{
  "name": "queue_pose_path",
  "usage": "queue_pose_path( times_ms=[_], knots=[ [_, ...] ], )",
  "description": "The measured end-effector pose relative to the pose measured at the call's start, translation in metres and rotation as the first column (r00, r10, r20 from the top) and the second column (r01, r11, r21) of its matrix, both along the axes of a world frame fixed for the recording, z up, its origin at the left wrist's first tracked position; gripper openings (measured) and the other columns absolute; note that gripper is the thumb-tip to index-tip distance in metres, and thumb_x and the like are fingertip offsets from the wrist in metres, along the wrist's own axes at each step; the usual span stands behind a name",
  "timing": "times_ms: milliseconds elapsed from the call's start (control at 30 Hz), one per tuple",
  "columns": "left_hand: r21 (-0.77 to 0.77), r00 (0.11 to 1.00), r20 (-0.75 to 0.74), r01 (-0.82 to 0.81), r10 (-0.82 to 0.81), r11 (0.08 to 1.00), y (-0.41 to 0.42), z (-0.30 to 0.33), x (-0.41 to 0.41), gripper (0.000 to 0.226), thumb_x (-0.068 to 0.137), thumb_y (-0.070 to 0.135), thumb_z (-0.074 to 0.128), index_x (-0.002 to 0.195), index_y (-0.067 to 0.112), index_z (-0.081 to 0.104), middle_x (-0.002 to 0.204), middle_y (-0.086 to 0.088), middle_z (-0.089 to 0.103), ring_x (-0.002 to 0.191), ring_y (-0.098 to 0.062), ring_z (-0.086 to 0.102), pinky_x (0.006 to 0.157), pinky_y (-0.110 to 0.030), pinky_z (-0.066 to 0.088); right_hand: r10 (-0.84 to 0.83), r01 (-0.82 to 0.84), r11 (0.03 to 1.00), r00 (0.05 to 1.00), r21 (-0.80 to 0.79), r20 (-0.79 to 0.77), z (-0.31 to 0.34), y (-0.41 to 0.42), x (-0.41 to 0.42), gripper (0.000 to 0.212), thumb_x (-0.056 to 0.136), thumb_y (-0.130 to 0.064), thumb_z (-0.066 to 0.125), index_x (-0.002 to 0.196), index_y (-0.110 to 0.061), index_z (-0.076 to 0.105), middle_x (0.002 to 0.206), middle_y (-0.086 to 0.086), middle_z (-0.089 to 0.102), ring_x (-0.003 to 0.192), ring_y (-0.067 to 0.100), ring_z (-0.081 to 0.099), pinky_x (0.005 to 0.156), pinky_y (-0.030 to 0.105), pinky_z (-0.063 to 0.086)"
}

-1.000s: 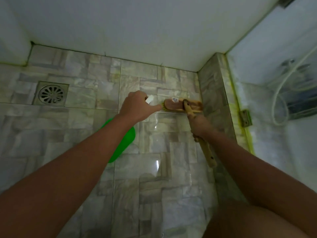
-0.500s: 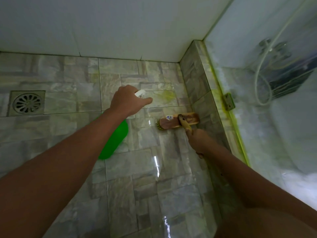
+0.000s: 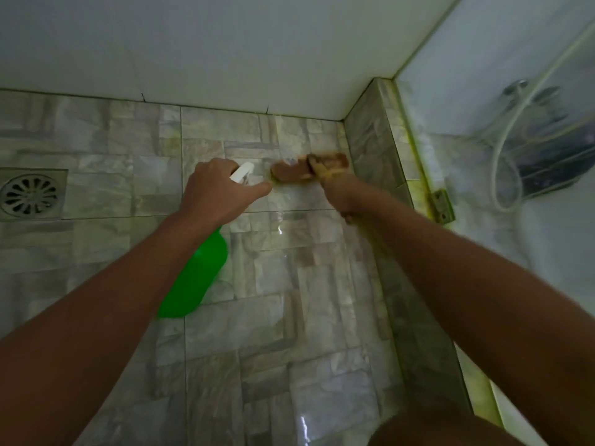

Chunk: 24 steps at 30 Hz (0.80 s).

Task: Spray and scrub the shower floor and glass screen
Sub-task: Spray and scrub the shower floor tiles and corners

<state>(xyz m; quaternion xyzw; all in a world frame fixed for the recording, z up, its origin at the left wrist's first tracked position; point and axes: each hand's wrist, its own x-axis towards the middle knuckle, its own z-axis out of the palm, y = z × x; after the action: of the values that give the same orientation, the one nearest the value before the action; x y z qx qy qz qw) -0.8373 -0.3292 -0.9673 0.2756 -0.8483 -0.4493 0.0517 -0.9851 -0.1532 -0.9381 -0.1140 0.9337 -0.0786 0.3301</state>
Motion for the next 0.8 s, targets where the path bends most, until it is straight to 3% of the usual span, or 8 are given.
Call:
queue_pose_path(
  times_ms=[67,233,300,400,600,667,733,800],
  knots=[
    [0.035,0.999,-0.034,-0.032,0.033,0.999,-0.001,0.001,0.003,0.061,0.082,0.051,0.083,0.054,0.019,0.039,0.055,0.001,0.041,0.054,-0.017,0.039,0.054,-0.033,0.027,0.118,-0.116,0.992,0.992,0.040,-0.051,-0.005,-0.044,-0.043,0.070,0.099,-0.001,0.034,0.156,-0.020,-0.001,0.136,0.035,0.037,0.084,0.042,0.064,0.053,0.038,0.055],
    [0.115,0.989,-0.090,-0.106,0.117,0.988,-0.017,0.006,0.013,0.061,0.079,0.051,0.086,0.057,0.012,0.045,0.057,-0.003,0.043,0.055,-0.018,0.046,0.059,-0.036,0.047,0.240,-0.233,0.966,0.969,0.114,-0.059,-0.013,-0.062,-0.053,0.050,0.100,-0.007,0.029,0.150,-0.011,0.024,0.092,0.024,0.051,0.052,0.024,0.048,0.027,0.021,0.037],
    [0.173,0.986,-0.069,-0.140,0.154,0.975,-0.022,0.008,0.017,0.064,0.073,0.055,0.086,0.065,-0.001,0.055,0.062,-0.007,0.049,0.060,-0.026,0.057,0.064,-0.052,0.061,0.303,-0.297,0.946,0.953,0.128,-0.030,-0.013,-0.024,-0.023,0.032,0.104,-0.018,0.027,0.131,-0.012,0.044,0.084,0.016,0.054,0.057,0.025,0.052,0.042,0.032,0.051],
    [0.168,0.990,-0.034,-0.131,0.139,0.977,-0.020,0.013,0.020,0.074,0.068,0.063,0.082,0.080,-0.008,0.064,0.069,-0.015,0.058,0.074,-0.042,0.070,0.063,-0.059,0.062,0.442,-0.444,0.864,0.895,0.238,0.066,-0.021,0.045,0.004,0.043,0.102,-0.033,0.030,0.137,-0.011,0.040,0.113,0.026,0.061,0.086,0.038,0.065,0.078,0.042,0.057],
    [0.144,0.983,0.012,-0.180,0.181,0.973,-0.014,0.018,0.018,0.055,0.079,0.048,0.085,0.085,-0.004,0.070,0.082,-0.022,0.070,0.074,-0.040,0.071,0.063,-0.056,0.063,0.222,-0.218,0.931,0.975,0.293,0.019,0.001,0.063,-0.028,0.051,0.102,-0.022,0.047,0.150,-0.018,0.030,0.137,0.024,0.051,0.112,0.034,0.059,0.097,0.042,0.049],
    [0.157,0.965,0.043,-0.263,0.260,0.952,-0.021,0.015,0.023,0.046,0.080,0.044,0.086,0.082,0.000,0.070,0.084,-0.018,0.071,0.076,-0.035,0.073,0.066,-0.053,0.064,0.201,-0.197,0.962,0.980,0.188,0.000,0.002,0.030,-0.044,0.080,0.091,-0.005,0.061,0.155,-0.016,0.014,0.138,0.031,0.046,0.103,0.035,0.061,0.088,0.040,0.052],
    [0.144,0.953,0.066,-0.303,0.297,0.942,-0.030,0.013,0.034,0.042,0.081,0.038,0.086,0.067,0.008,0.060,0.072,-0.010,0.064,0.068,-0.030,0.068,0.063,-0.040,0.060,0.141,-0.141,0.980,0.990,0.138,0.009,0.009,-0.012,-0.054,0.103,0.086,0.002,0.066,0.156,-0.026,-0.004,0.110,0.036,0.055,0.081,0.037,0.066,0.065,0.038,0.056],
    [0.093,0.952,0.066,-0.303,0.298,0.948,-0.039,0.013,0.047,0.052,0.083,0.034,0.085,0.057,0.016,0.045,0.060,-0.002,0.050,0.055,-0.019,0.051,0.053,-0.028,0.042,0.177,-0.176,0.978,0.984,0.115,-0.001,0.016,-0.056,-0.055,0.058,0.097,-0.039,0.056,0.148,-0.031,0.029,0.073,0.024,0.047,0.043,0.026,0.056,0.040,0.035,0.049]
  ],
)
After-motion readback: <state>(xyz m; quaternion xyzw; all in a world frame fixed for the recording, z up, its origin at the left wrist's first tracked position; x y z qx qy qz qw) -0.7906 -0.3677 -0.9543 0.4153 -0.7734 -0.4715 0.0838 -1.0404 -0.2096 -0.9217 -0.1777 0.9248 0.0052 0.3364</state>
